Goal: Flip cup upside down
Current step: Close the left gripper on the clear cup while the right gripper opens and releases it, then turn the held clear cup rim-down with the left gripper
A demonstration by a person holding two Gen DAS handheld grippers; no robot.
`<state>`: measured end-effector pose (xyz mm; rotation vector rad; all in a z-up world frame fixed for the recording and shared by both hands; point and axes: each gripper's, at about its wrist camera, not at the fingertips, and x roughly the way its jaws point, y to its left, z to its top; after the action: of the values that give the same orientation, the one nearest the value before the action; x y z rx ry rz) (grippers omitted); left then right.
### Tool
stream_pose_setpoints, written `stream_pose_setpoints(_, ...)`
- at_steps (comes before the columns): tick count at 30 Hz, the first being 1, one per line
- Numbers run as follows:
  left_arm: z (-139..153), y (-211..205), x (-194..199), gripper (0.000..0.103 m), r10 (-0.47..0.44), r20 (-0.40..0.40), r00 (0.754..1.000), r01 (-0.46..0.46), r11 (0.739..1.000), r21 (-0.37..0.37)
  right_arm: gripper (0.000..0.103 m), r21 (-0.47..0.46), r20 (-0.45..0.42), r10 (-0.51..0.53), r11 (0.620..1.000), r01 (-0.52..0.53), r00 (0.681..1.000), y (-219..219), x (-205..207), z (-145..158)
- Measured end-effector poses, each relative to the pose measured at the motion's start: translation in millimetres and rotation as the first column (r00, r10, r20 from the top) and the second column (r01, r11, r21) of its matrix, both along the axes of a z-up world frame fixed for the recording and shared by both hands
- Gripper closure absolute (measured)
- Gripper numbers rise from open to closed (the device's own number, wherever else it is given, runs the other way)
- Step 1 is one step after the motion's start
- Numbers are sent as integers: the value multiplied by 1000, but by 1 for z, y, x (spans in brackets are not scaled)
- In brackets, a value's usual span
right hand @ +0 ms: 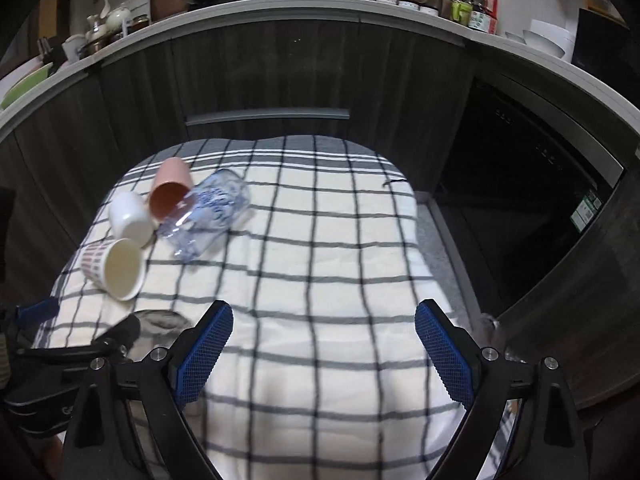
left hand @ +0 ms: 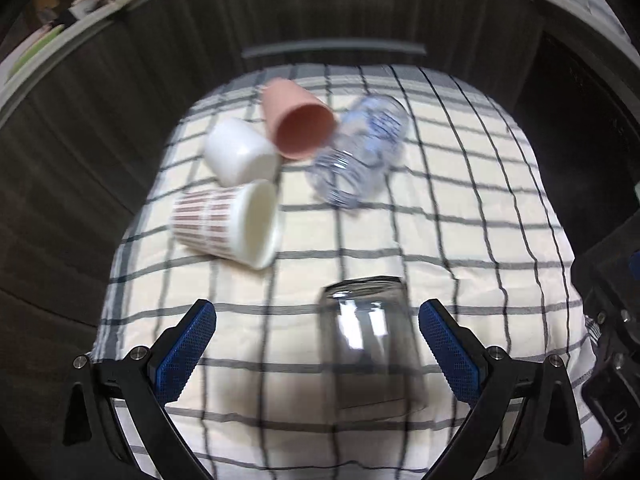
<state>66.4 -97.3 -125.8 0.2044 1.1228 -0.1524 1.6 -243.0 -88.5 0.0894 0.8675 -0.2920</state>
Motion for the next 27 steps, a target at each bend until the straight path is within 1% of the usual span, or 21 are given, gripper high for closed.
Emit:
stream_pose_setpoints(4,-16,-26,12,0,-24,-96,995,28,999,34,10,7,-14,-17,1000,17,1000,-22,9,-5)
stream_pose_setpoints(8,-33,-39,27,0,-2,-189,982,15,998,65,10,27,-26,0,1000,1,1000,-32,16,-11)
stream_pose_setpoints(12,-50,-43,42,2,28,-300,953,-2,996,88,10,86,-45,6,996,-2,999,-40,22,-22)
stream_pose_setpoints(16,-65,-41,52,7,76,-405,911,-41,995,94,10,160,-59,4,987,5,998,-51,29,-31)
stream_pose_setpoints(18,-70,-42,54,11,77,-434,898,-39,995,96,10,177,-64,7,984,5,998,-52,32,-34)
stream_pose_setpoints(20,-72,-44,57,19,84,-452,888,-45,994,97,10,182,-70,15,983,-2,997,-51,36,-35)
stream_pose_setpoints(21,-74,-44,58,20,89,-460,884,-49,994,98,10,181,-71,19,983,-6,997,-51,38,-35)
stream_pose_setpoints(23,-76,-44,61,25,96,-476,874,-56,994,97,10,192,-73,24,981,-10,997,-51,41,-36)
stream_pose_setpoints(25,-79,-45,65,28,105,-489,866,-58,992,110,10,210,-75,24,978,-8,997,-53,42,-38)
stream_pose_setpoints(27,-83,-47,70,31,109,-494,863,-56,991,121,10,227,-81,20,974,-1,997,-54,43,-41)
